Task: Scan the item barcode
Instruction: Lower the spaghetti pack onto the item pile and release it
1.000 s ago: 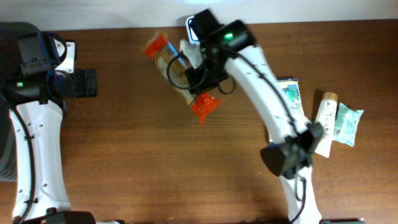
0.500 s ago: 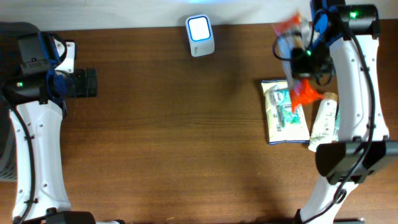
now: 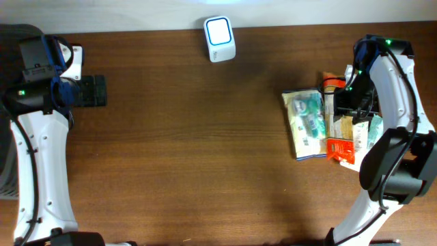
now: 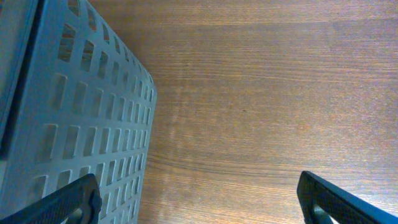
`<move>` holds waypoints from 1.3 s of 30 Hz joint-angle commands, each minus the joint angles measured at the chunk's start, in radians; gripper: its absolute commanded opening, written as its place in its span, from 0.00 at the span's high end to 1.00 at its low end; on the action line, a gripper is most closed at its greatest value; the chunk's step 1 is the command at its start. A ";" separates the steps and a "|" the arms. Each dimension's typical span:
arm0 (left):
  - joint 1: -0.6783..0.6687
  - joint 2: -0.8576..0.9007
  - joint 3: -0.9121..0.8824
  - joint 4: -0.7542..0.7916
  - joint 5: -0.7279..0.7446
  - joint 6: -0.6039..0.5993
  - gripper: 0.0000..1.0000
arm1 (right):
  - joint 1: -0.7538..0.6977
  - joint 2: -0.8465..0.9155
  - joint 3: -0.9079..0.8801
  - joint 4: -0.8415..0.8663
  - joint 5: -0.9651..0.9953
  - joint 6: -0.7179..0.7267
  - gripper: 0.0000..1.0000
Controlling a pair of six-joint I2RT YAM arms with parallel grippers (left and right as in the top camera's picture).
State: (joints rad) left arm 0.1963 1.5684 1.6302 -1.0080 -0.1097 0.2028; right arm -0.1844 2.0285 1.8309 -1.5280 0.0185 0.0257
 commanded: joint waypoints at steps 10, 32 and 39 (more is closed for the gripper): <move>0.005 -0.011 0.013 0.000 -0.003 0.012 0.01 | 0.327 -0.249 0.634 -0.170 -0.090 -0.001 0.32; 0.005 -0.011 0.013 0.000 -0.003 0.012 0.01 | 0.572 -0.497 0.643 -0.077 0.134 -0.056 0.01; 0.005 -0.011 0.013 0.000 -0.003 0.012 0.01 | 0.390 -0.712 0.243 0.270 0.053 -0.122 0.01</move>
State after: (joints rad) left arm 0.1963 1.5684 1.6302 -1.0084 -0.1097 0.2028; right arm 0.2546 1.3857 2.2108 -1.3293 0.1047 -0.0380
